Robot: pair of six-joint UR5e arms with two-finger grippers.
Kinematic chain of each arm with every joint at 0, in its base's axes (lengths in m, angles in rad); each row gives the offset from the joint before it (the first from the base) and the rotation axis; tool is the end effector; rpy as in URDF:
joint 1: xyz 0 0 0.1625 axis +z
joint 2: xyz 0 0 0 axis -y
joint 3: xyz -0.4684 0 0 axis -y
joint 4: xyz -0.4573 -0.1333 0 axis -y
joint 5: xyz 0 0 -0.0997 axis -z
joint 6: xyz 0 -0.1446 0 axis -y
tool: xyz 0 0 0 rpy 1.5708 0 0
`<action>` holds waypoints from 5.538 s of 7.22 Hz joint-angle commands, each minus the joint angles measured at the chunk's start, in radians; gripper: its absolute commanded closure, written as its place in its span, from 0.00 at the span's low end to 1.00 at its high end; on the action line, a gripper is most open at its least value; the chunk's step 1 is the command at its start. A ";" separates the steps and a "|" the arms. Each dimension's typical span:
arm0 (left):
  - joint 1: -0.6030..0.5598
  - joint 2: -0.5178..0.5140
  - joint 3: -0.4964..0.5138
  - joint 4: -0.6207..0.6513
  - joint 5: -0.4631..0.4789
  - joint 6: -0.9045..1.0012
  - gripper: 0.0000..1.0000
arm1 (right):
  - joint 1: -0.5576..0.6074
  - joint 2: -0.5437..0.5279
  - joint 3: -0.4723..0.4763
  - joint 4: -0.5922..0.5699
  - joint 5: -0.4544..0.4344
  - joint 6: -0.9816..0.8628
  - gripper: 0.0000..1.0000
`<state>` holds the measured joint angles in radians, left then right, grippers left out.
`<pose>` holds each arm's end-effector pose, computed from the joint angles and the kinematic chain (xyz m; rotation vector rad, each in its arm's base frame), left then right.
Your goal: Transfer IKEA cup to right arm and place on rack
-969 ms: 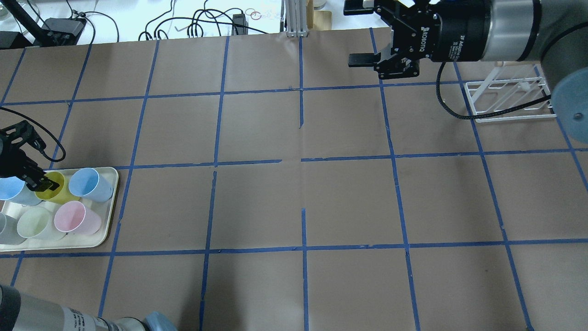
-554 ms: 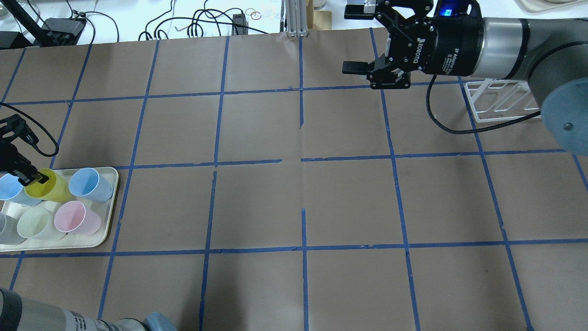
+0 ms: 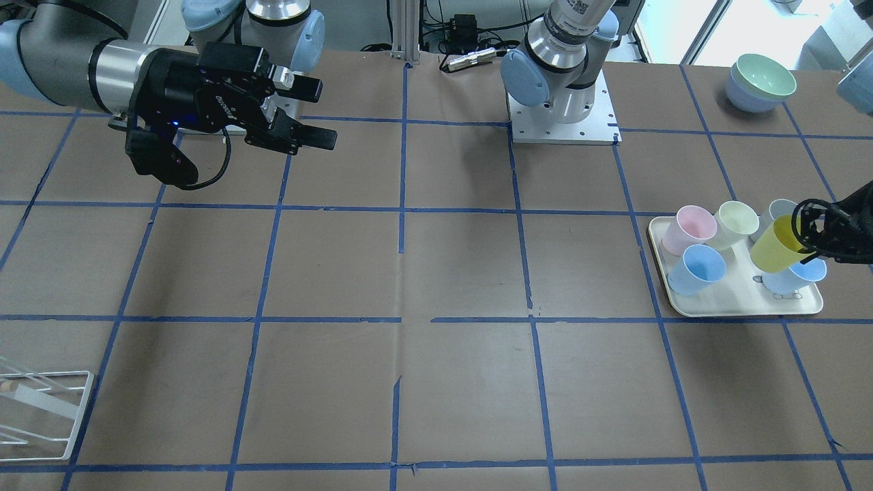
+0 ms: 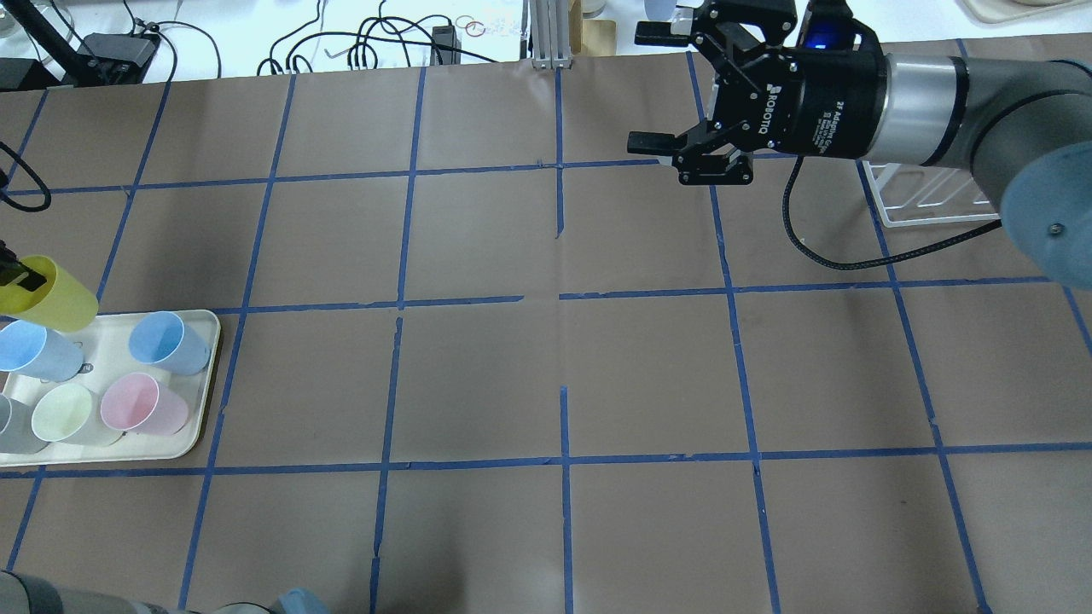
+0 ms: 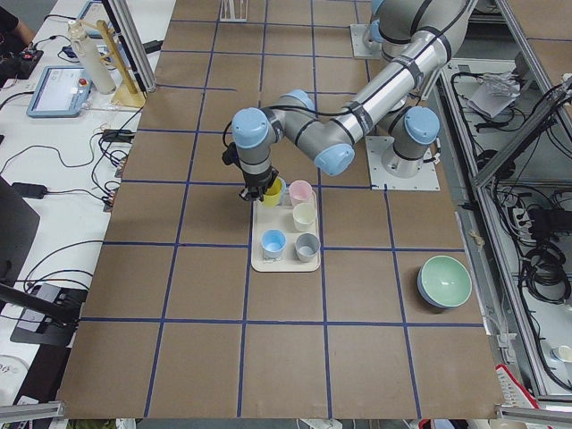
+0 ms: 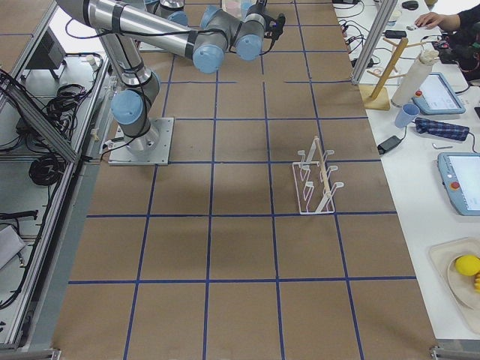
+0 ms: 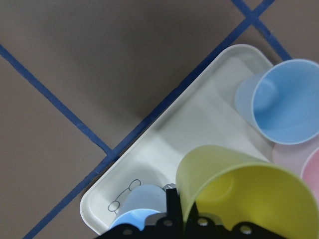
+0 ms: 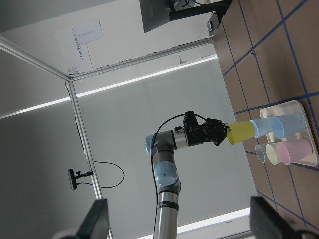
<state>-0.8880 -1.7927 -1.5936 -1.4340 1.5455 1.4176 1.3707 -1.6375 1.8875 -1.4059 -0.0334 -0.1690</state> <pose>0.2915 -0.5754 0.3542 -1.0882 -2.8332 -0.0482 0.1727 -0.5464 0.4721 0.3438 1.5642 0.0462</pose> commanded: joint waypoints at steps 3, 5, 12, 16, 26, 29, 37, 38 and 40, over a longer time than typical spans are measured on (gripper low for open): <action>-0.086 0.099 0.032 -0.518 -0.460 -0.345 1.00 | 0.004 -0.007 -0.007 -0.012 0.030 -0.041 0.00; -0.176 0.125 0.018 -0.675 -0.745 -0.544 1.00 | 0.004 -0.001 -0.007 -0.012 0.067 -0.067 0.00; -0.506 0.159 -0.074 -0.865 -1.360 -0.618 1.00 | -0.005 0.025 0.002 0.005 0.066 -0.054 0.00; -0.577 0.156 -0.074 -0.849 -1.443 -0.629 1.00 | 0.002 0.013 -0.005 0.108 0.070 -0.052 0.00; -0.597 0.153 -0.071 -0.838 -1.461 -0.631 1.00 | 0.082 -0.010 -0.010 0.105 0.098 -0.003 0.00; -0.597 0.160 -0.069 -0.838 -1.461 -0.631 1.00 | 0.082 -0.010 -0.018 0.107 0.098 0.000 0.28; -0.589 0.157 -0.051 -0.792 -1.444 -0.724 0.03 | 0.044 0.001 -0.045 0.102 0.095 0.009 0.92; -0.589 0.164 -0.042 -0.690 -1.394 -0.861 0.03 | -0.011 0.001 -0.050 0.102 0.086 0.011 0.92; -0.589 0.159 -0.042 -0.448 -1.250 -1.093 0.03 | -0.070 0.001 -0.051 0.104 0.082 0.011 0.91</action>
<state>-1.4774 -1.6331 -1.6387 -2.0224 0.2100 0.4709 1.3363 -1.6369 1.8380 -1.3028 0.0512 -0.1582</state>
